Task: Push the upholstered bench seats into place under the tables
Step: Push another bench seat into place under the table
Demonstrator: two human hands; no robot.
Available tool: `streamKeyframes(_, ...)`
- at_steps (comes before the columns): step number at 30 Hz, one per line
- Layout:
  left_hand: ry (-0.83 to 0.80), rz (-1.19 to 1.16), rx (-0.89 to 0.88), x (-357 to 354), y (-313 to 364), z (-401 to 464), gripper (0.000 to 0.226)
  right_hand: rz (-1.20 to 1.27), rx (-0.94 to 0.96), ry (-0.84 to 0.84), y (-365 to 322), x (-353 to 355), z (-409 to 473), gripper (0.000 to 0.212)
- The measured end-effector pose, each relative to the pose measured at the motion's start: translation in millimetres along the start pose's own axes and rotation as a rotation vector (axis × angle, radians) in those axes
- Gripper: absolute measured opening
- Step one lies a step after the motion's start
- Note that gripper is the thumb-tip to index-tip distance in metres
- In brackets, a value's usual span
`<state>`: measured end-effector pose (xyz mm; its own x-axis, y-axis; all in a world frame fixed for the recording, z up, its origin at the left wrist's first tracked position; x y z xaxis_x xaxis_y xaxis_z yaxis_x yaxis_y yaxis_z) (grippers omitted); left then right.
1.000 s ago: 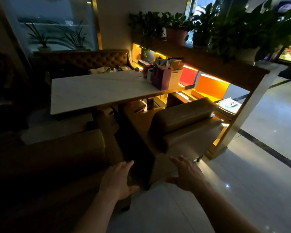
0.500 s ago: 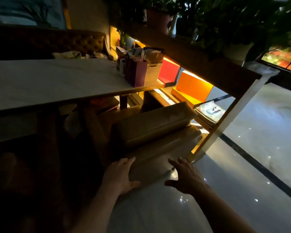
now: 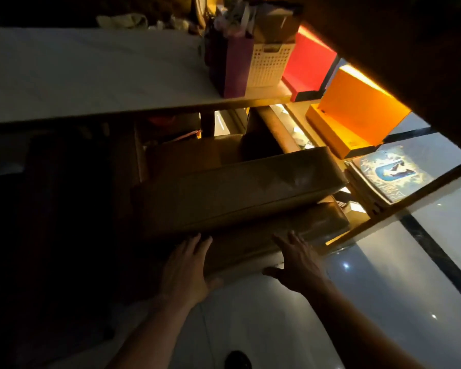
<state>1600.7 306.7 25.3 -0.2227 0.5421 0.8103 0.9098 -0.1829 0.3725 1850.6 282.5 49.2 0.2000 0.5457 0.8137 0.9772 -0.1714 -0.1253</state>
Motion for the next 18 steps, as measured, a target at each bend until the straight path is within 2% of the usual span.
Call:
streamKeyframes(3,0.131,0.045,0.066,-37,10,13,0.112,-0.054,0.069,0.012,14,-9,45,0.109)
streamKeyframes(6,0.157,0.072,0.158,-65,17,23,0.119,-0.094,0.131,0.016,24,-19,78,0.119)
streamKeyframes(10,0.223,0.141,0.218,-65,8,34,0.113,-0.132,0.153,0.031,31,-29,100,0.125)
streamKeyframes(18,0.245,0.164,0.205,-59,-7,34,0.098,-0.195,0.154,0.092,30,-34,101,0.116)
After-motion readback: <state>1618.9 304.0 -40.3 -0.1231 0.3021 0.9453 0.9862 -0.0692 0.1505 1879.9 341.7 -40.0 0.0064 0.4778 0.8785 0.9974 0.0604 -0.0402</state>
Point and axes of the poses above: each hand's wrist, its own z-axis towards the middle knuckle, its own x-axis out of the back of the hand, y = z × x, the point moved 5 cm from there along z, towards the middle knuckle, and after that the axes turned 13 degrees about -y, right-handed, at the moved point
